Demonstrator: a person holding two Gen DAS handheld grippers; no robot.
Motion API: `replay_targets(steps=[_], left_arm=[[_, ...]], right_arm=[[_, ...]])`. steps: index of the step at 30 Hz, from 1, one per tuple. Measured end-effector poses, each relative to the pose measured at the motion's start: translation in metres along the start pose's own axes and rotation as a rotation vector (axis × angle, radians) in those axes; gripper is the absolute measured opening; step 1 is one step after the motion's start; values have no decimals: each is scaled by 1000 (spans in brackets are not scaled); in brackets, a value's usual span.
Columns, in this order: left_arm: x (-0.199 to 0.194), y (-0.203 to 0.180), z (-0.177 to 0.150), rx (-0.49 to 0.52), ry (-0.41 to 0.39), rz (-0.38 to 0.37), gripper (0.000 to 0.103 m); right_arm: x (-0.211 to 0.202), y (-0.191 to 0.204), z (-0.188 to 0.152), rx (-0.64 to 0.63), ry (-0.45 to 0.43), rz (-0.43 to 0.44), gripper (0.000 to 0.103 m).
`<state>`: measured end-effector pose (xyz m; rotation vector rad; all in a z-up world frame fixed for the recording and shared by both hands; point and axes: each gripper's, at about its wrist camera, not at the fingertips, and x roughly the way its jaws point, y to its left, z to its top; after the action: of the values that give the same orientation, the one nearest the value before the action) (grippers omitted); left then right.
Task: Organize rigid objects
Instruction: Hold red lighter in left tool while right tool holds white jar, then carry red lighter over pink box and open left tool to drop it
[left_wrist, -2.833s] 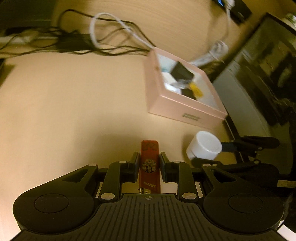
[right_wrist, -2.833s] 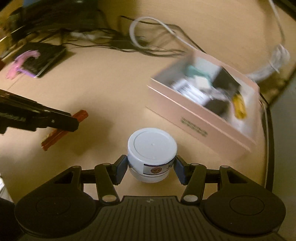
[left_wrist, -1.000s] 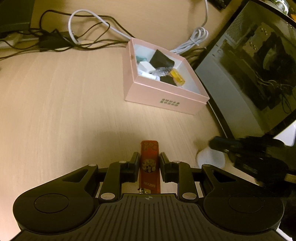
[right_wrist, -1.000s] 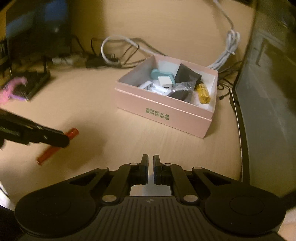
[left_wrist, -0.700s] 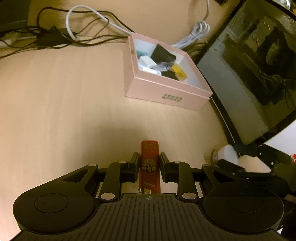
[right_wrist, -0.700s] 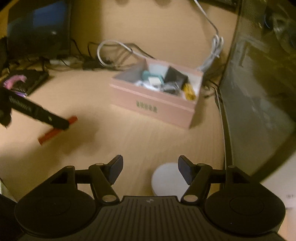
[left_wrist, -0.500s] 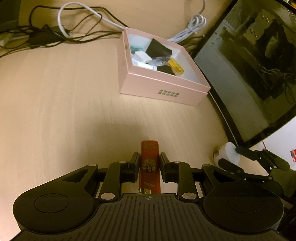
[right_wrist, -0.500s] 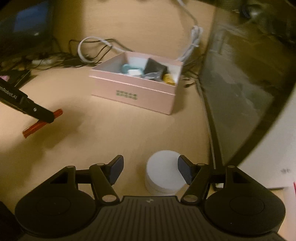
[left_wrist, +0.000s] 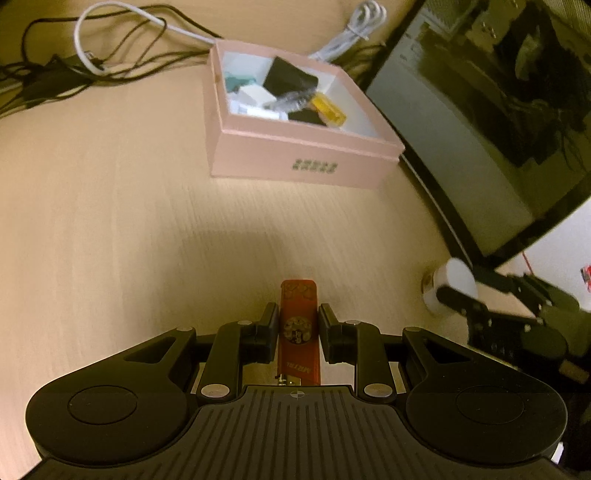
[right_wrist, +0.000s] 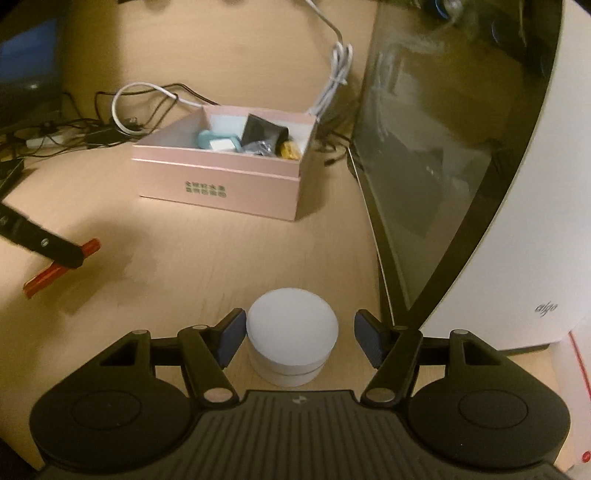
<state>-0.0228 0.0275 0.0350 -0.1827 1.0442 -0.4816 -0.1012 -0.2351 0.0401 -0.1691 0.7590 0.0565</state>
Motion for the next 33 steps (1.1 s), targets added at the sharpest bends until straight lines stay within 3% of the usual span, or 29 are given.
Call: replay_targets(steps=[3, 5, 12, 15, 22, 28, 33], left_arm=[[3, 0, -1, 24, 31, 1, 26], [3, 0, -1, 40, 38, 4, 26], [-10, -1, 11, 76, 10, -16, 26], [-18, 2, 36, 79, -52, -22, 26], [-20, 15, 132, 60, -208, 6, 26], [18, 9, 195, 38, -214, 29, 26], [67, 2, 211, 51, -171, 76, 26]], right_arm=[[9, 2, 2, 10, 26, 14, 63], [12, 6, 5, 6, 32, 21, 55], [4, 22, 31, 24, 10, 81, 55], [-8, 29, 45, 23, -31, 110, 55], [-25, 48, 64, -10, -96, 131, 55], [-26, 55, 61, -23, -106, 116, 55], [-24, 47, 51, 12, -79, 85, 55]])
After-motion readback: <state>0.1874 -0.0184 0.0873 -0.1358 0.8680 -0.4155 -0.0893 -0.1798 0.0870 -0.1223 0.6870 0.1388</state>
